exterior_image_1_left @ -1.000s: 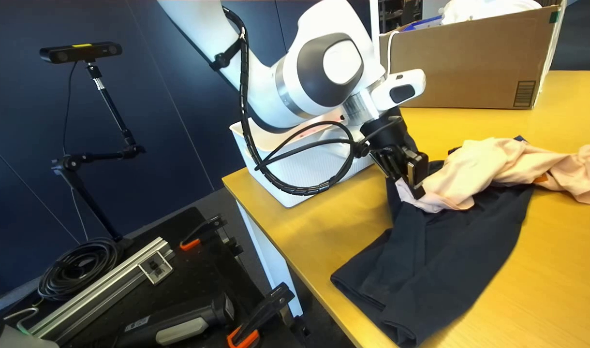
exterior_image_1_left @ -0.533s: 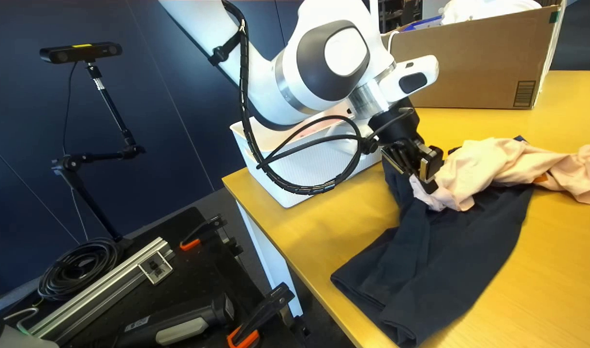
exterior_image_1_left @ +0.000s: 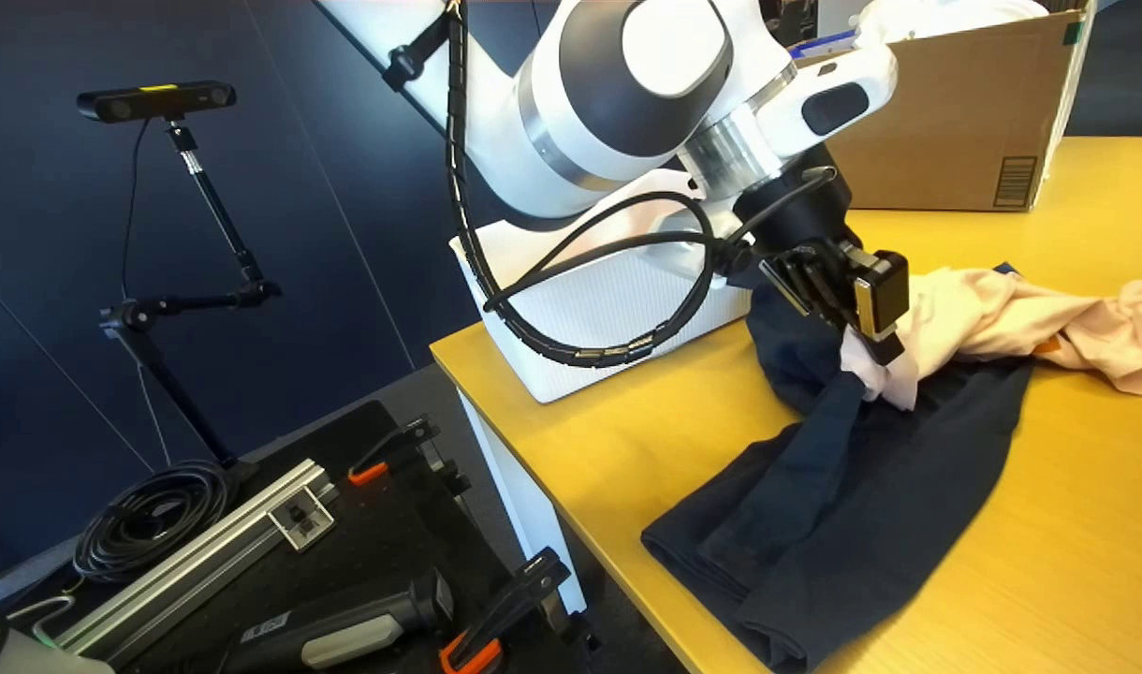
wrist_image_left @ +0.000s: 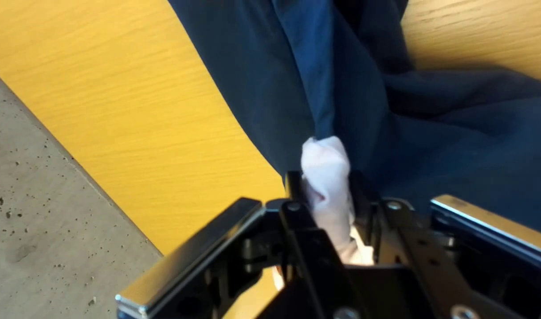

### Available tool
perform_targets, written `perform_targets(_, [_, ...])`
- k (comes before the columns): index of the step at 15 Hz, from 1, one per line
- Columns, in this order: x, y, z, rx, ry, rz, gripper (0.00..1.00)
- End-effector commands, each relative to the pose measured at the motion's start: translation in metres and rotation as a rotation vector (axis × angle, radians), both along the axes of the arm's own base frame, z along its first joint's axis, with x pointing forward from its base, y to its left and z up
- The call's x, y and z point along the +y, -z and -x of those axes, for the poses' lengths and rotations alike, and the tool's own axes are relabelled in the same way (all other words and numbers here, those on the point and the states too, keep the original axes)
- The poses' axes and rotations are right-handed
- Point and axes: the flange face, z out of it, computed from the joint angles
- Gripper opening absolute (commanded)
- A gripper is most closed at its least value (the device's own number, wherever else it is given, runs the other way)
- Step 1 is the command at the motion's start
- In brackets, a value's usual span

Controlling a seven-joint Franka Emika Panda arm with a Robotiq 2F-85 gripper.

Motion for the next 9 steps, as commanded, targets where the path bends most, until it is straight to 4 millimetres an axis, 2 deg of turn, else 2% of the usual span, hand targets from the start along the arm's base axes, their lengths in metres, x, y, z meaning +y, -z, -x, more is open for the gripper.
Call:
perform_targets(1, [0.003, -0.005, 0.006, -0.014, 0.010, -0.011, 0.62])
perform_targets(6, [0.001, 0.000, 0.011, -0.005, 0.020, -0.015, 0.98])
perform_targets(9, [0.000, 0.007, 0.017, 0.007, 0.028, -0.024, 1.00])
